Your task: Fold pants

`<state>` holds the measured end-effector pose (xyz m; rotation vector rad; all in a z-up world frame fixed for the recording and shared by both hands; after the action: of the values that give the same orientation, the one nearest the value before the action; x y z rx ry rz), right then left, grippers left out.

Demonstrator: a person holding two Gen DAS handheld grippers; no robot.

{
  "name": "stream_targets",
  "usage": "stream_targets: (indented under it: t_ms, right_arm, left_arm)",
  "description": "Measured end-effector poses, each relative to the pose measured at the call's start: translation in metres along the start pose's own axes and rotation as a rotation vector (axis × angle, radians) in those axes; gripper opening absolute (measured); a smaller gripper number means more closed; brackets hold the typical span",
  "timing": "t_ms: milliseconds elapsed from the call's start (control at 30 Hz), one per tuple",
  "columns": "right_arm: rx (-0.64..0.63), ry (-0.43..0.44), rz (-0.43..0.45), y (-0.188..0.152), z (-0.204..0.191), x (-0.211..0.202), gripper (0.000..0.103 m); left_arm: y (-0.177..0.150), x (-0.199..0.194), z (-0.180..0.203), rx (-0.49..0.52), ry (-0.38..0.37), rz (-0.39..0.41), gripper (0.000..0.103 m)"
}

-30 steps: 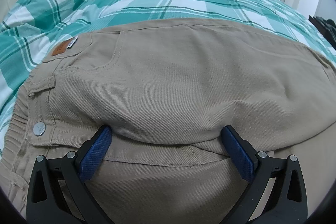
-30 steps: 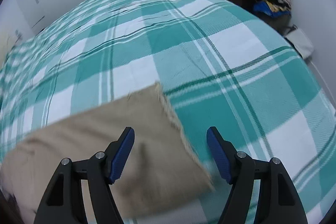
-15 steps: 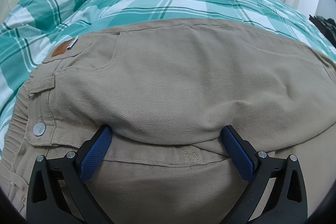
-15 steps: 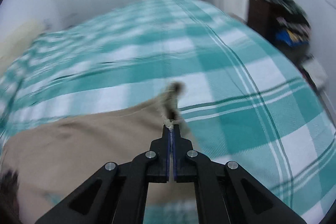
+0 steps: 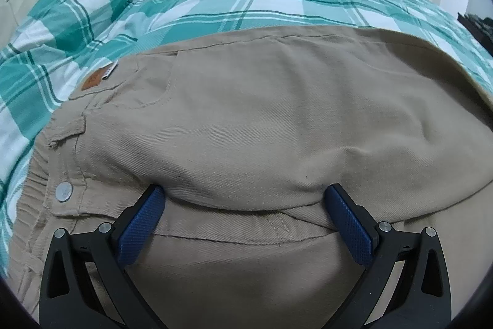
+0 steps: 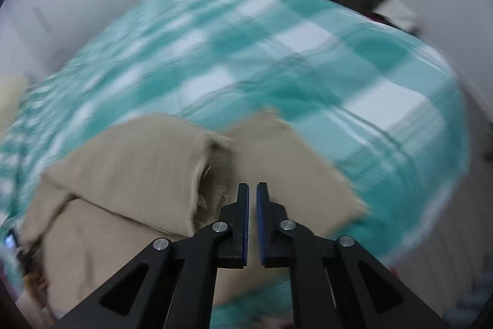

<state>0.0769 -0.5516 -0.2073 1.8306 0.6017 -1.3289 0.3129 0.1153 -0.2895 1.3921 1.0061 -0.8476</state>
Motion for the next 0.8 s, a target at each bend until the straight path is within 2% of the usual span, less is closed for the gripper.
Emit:
stream_targets:
  t_ms: [67,100,133,167,200,267,367,433,500,567,667,700,800]
  right_arm:
    - [0.000,-0.014,0.026,-0.003,-0.002,-0.008,0.014]
    - [-0.022,-0.019,0.049,-0.004,-0.012,-0.016,0.029]
    - [-0.046,-0.018,0.071,-0.004,-0.025,-0.022,0.049]
    - [-0.077,-0.008,0.096,-0.005,-0.042,-0.029,0.059]
    - [-0.119,0.014,0.122,-0.007,-0.065,-0.036,0.069]
    - [-0.211,0.054,0.157,-0.019,-0.112,-0.045,0.069]
    - [-0.385,0.135,0.142,-0.058,-0.197,-0.042,0.069]
    - [-0.472,0.180,0.113,-0.094,-0.250,-0.032,0.069]
    - [-0.518,0.226,0.100,-0.124,-0.291,-0.019,0.069]
    - [-0.569,0.200,0.098,-0.143,-0.312,-0.002,0.069]
    - [-0.659,0.100,0.030,-0.174,-0.320,0.040,0.069]
    - [-0.657,0.090,0.007,-0.182,-0.316,0.054,0.070]
    - [-0.638,0.142,0.008,-0.182,-0.310,0.064,0.071]
  left_arm:
    - [0.000,-0.004,-0.002,-0.011,0.007,-0.034,0.103]
    - [-0.001,-0.009,-0.004,-0.024,0.014,-0.052,0.102]
    - [-0.004,-0.015,-0.006,-0.046,0.015,-0.068,0.102]
    - [-0.010,-0.024,-0.006,-0.073,-0.004,-0.079,0.102]
    - [-0.020,-0.038,-0.002,-0.097,-0.063,-0.083,0.102]
    - [-0.037,-0.056,0.008,-0.111,-0.140,-0.079,0.102]
    - [-0.070,-0.081,0.025,-0.115,-0.220,-0.066,0.102]
    - [-0.088,-0.086,0.037,-0.098,-0.241,-0.069,0.102]
    - [-0.102,-0.078,0.047,-0.042,-0.216,-0.093,0.102]
    - [-0.111,-0.067,0.052,0.018,-0.164,-0.111,0.102]
    - [-0.115,-0.065,0.055,0.059,-0.131,-0.045,0.103]
    - [-0.116,-0.064,0.056,0.067,-0.119,-0.027,0.103]
    - [-0.117,-0.060,0.059,0.097,-0.074,0.006,0.102]
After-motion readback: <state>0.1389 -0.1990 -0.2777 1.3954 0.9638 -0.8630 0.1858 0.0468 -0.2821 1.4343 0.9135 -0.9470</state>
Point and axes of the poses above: each gripper's, at about its wrist camera, not at the fingertips, and x roughly the way its jaws point, z to its right, y to its top, the point moved 10 cm from there along x, roughly the way its jaws point, and after that the axes turned 12 degrees about -z, right-handed, at the moved point
